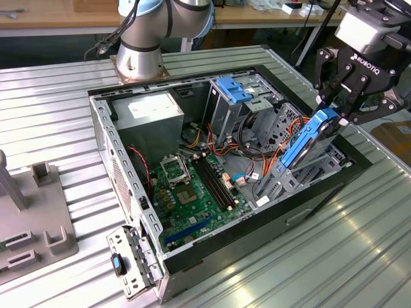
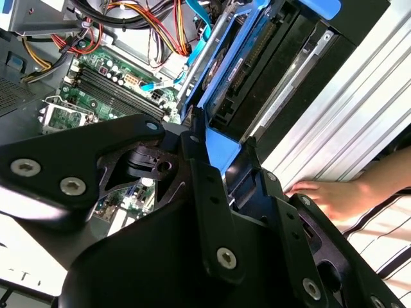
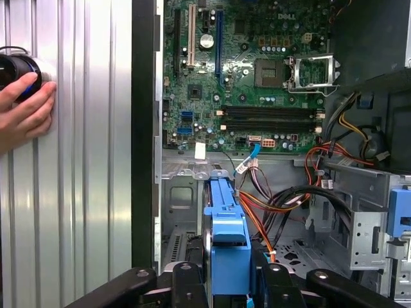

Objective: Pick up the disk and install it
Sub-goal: 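Pick up the disk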

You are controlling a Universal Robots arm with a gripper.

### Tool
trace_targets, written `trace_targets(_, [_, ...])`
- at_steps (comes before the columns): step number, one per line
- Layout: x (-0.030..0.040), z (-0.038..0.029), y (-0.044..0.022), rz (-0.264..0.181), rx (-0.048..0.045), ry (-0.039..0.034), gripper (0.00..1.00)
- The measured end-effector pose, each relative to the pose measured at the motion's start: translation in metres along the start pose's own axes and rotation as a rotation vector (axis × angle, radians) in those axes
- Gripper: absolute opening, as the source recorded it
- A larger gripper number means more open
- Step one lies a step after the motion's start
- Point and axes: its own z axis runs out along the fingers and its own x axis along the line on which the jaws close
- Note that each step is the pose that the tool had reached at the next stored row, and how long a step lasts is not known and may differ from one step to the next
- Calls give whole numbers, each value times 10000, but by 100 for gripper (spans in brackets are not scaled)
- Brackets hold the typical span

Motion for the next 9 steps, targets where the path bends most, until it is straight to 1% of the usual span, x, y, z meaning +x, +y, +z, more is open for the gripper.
trace_targets(1, [0, 0, 2, 0, 4, -2, 37])
trace_targets(2, [2, 3, 9, -6, 56, -53, 37])
trace_targets(3, [2, 12, 11, -25, 182, -69, 37])
trace_targets(6, [3, 34, 12, -67, 367, -71, 37])
trace_targets(7, [3, 36, 12, -82, 399, -80, 37])
trace_targets(9, [3, 36, 13, -82, 401, -85, 37])
